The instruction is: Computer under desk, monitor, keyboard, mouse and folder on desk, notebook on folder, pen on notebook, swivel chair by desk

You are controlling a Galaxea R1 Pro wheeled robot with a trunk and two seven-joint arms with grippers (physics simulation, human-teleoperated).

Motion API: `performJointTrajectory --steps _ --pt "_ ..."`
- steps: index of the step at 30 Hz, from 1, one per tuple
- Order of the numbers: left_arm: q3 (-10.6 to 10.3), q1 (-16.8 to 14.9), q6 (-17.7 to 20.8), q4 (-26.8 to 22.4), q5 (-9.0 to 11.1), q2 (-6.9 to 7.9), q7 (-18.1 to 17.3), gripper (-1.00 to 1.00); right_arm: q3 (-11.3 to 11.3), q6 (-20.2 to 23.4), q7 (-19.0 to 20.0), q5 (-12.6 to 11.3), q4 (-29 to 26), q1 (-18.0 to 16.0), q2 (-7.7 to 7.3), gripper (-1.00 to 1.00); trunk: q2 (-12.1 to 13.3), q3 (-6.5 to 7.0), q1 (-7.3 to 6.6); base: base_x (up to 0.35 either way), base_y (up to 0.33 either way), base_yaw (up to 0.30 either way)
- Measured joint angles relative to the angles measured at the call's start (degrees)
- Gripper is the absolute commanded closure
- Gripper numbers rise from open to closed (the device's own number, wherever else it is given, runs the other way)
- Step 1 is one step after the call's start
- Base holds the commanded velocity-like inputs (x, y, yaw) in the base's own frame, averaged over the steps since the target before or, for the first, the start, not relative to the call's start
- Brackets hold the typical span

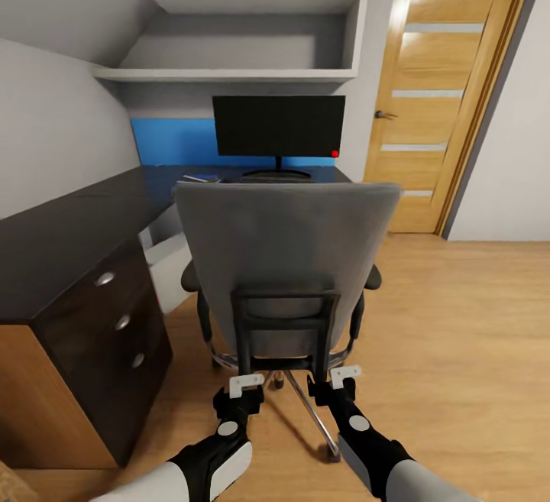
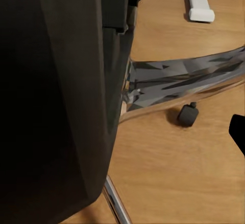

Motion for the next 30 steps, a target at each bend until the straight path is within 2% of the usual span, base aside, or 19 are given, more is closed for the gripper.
performJointTrajectory --steps 20,30 --pt "0.03 0.01 0.06 0.11 -0.12 -0.03 -0.04 -1.00 0.47 0.07 0.09 0.36 -0.02 -0.01 -0.05 -1.00 -0.01 0.01 -0.01 0.320 -0.146 0.018" --pt "-0.10 0.00 0.07 0.09 -0.08 -0.01 -0.04 -1.00 0.50 0.08 0.10 0.28 0.02 0.00 -0.06 -1.00 -0.01 0.00 -0.01 0.323 -0.028 0.000"
